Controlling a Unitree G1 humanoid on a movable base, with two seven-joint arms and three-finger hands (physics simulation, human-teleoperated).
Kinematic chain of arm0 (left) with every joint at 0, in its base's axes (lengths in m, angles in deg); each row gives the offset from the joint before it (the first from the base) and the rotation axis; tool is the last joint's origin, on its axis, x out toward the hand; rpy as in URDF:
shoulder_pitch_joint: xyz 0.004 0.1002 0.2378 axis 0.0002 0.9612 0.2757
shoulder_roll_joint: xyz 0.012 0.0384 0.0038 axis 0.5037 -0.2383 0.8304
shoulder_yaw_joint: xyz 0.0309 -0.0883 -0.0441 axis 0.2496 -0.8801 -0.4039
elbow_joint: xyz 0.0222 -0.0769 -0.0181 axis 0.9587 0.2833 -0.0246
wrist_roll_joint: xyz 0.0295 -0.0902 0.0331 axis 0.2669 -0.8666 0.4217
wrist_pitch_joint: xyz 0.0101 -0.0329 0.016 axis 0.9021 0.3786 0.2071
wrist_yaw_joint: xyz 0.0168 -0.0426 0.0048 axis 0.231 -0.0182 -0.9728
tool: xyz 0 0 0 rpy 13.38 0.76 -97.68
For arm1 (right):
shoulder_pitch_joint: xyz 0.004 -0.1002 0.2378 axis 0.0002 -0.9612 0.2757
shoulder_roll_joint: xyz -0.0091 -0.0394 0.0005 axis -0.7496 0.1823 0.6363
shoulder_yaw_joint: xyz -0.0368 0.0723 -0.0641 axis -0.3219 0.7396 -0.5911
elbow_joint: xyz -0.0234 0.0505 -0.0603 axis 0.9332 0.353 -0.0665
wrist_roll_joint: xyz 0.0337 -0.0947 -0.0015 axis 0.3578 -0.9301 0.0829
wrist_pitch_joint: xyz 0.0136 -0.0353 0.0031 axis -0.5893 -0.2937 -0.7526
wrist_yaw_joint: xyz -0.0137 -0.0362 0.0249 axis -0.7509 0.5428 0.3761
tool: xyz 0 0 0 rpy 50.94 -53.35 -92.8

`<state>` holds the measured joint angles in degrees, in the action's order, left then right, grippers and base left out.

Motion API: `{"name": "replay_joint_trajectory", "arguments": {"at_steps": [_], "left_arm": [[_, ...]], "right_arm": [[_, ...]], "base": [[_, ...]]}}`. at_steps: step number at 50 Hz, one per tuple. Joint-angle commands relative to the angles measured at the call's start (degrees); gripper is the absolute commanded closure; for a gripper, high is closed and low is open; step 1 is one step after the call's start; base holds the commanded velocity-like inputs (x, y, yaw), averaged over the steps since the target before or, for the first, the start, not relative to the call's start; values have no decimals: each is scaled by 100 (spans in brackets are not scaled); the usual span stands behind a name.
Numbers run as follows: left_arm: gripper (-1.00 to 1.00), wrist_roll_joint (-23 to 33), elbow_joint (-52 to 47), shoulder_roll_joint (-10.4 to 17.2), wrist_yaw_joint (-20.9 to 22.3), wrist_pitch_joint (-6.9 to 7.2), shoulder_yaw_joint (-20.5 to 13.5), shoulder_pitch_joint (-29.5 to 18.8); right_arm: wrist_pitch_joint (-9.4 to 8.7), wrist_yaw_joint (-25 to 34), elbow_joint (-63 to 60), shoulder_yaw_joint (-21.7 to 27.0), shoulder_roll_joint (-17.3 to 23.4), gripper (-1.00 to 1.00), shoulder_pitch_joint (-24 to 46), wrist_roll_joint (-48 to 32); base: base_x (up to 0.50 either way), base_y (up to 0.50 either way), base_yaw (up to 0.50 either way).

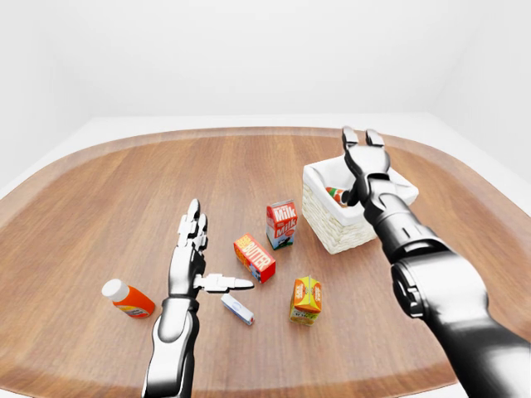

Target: Pick up the alphabet soup and the tomato sauce, and put them in the basket.

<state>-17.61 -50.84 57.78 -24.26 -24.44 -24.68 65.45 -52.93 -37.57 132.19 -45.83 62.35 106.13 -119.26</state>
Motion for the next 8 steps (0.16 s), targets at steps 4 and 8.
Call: {"name": "replay_joint_trajectory", "arguments": {"at_steps": [4, 8], "left_arm": [[-100, -37, 6, -6, -3, 0, -26, -20], [-100, -37, 5, -7, -5, 0, -26, -20]], "right_arm": [[0, 193, -79, 4, 117, -100, 249, -124], [0, 303, -127, 4, 166, -100, 352, -185]], "base": [[0, 0, 0], [0, 0, 0]]}}
